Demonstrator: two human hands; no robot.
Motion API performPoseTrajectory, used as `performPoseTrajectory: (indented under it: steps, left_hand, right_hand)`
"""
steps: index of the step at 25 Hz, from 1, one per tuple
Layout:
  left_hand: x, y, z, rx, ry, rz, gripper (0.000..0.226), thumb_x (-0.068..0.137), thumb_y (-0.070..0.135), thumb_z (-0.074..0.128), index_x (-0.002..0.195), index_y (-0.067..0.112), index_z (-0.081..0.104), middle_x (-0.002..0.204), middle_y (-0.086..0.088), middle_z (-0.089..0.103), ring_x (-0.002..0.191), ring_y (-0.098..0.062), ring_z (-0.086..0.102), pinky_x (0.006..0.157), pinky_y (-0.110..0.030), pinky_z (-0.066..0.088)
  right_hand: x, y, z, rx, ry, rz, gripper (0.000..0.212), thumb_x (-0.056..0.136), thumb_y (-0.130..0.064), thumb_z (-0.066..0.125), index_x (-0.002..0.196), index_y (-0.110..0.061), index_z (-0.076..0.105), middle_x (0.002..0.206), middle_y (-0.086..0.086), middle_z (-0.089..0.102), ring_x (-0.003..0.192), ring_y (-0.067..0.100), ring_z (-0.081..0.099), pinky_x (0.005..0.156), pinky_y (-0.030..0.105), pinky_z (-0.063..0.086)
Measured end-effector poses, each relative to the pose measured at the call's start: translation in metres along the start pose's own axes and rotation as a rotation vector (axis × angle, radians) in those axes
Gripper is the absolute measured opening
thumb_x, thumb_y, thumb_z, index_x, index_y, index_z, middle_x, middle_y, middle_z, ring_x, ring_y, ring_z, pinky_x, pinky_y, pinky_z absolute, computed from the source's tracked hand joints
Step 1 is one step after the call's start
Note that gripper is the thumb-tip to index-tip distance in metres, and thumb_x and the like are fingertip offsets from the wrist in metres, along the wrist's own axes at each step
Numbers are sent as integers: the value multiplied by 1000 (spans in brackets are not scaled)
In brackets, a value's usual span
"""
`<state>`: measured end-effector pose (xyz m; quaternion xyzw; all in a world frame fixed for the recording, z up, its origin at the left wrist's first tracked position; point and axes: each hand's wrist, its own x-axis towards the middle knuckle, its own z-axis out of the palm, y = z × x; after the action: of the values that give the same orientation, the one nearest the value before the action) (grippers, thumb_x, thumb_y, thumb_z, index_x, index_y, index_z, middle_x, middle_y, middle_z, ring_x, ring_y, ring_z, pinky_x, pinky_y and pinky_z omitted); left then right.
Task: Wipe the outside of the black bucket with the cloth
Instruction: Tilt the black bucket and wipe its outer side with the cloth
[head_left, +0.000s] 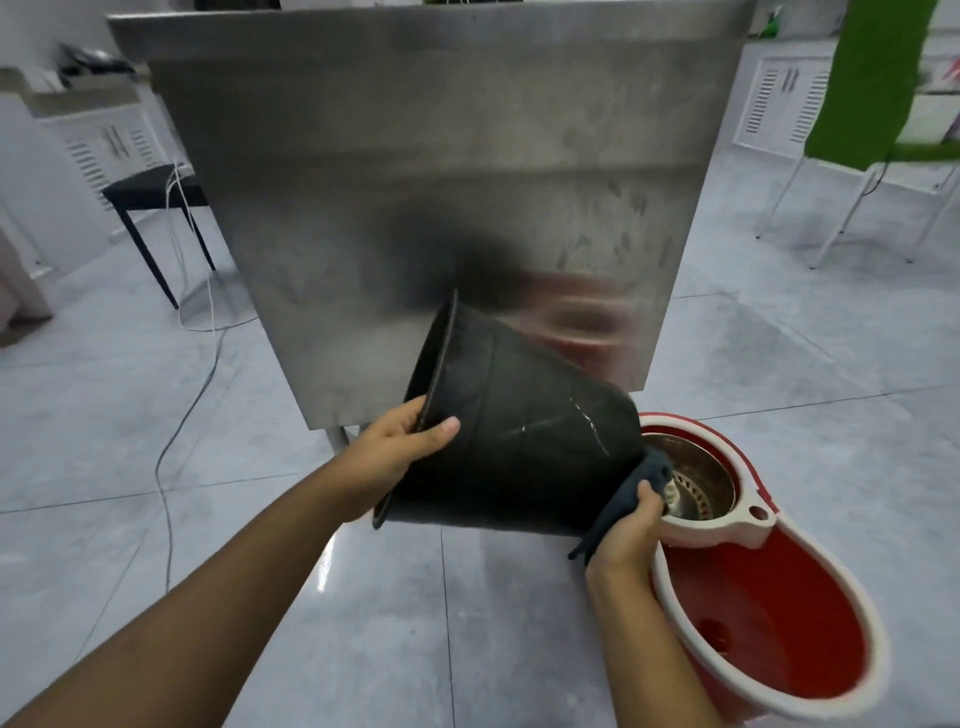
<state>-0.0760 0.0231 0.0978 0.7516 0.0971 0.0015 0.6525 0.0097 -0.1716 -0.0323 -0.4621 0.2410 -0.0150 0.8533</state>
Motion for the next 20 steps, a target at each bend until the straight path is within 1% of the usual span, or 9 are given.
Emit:
performPoseTrajectory:
  steps: [1, 4, 6, 10, 12, 14, 16, 18, 20]
  left_hand:
    - [1, 0, 0, -29, -3, 13, 38, 83, 41, 56, 115, 22, 64, 109, 3, 76, 104, -17, 70, 94, -35, 54]
    - [11, 7, 11, 21, 339, 81, 61, 82, 60, 51, 107, 7, 67, 106, -19, 72, 100, -33, 68, 93, -51, 54]
    - [14, 4, 25, 51, 465, 99, 66, 90, 58, 47, 102, -5, 64, 100, -29, 69, 94, -41, 65, 88, -53, 53]
    - [13, -8, 35, -38, 475, 43, 61, 94, 51, 45, 101, -6, 64, 94, -26, 68, 89, -37, 65, 83, -43, 54]
    - [12, -11, 38, -32, 417, 54, 51, 96, 48, 43, 96, 3, 66, 99, -24, 69, 95, -37, 65, 81, -46, 54]
    - [9, -7, 41, -44, 394, 69, 36, 99, 42, 41, 92, 18, 67, 95, -9, 71, 92, -23, 66, 74, -33, 54]
    - [7, -6, 37, -24, 378, 121, 35, 99, 38, 42, 94, 16, 69, 95, -9, 72, 92, -24, 67, 76, -35, 55]
    - [5, -6, 34, 16, 393, 186, 46, 96, 40, 46, 99, 0, 68, 99, -27, 69, 96, -39, 65, 86, -49, 55]
    - [5, -6, 36, 10, 460, 187, 51, 93, 43, 47, 97, -4, 67, 100, -28, 68, 96, -39, 64, 85, -45, 54]
  right_hand:
    - [-3, -3, 0, -17, -18, -59, 50, 92, -38, 44, 136, -12, 47, 128, 4, 56, 119, 21, 50, 93, 31, 40]
    - [-7, -5, 4, -125, -67, -144, 50, 94, -34, 45, 140, -14, 42, 137, 7, 51, 128, 23, 45, 108, 39, 34]
    - [-8, 3, 4, -298, -67, -300, 62, 88, -40, 43, 145, -18, 34, 152, 8, 38, 141, 26, 32, 116, 48, 25]
    - [-40, 20, 8, -777, -172, -905, 77, 87, -35, 43, 153, -29, 3, 163, -2, -2, 150, 28, -4, 118, 58, 5]
    - [-75, 22, 27, -904, -420, -1007, 75, 90, -35, 41, 153, -33, 1, 164, -6, -4, 150, 23, -9, 119, 50, -2]
    - [-79, 10, 46, -1038, -518, -1129, 68, 92, -39, 35, 153, -31, 6, 164, -6, 1, 150, 19, -9, 120, 43, -8]
    - [-56, -8, 52, -1039, -487, -1105, 64, 92, -41, 33, 152, -34, 10, 163, -9, 6, 150, 13, -5, 121, 42, -5]
    - [-27, -20, 41, -907, -374, -934, 61, 92, -41, 33, 150, -32, 17, 161, -7, 15, 150, 11, 2, 121, 49, 5]
    - [-14, -11, 22, -829, -263, -843, 62, 92, -39, 34, 151, -25, 20, 162, -2, 16, 150, 12, 1, 119, 54, 11]
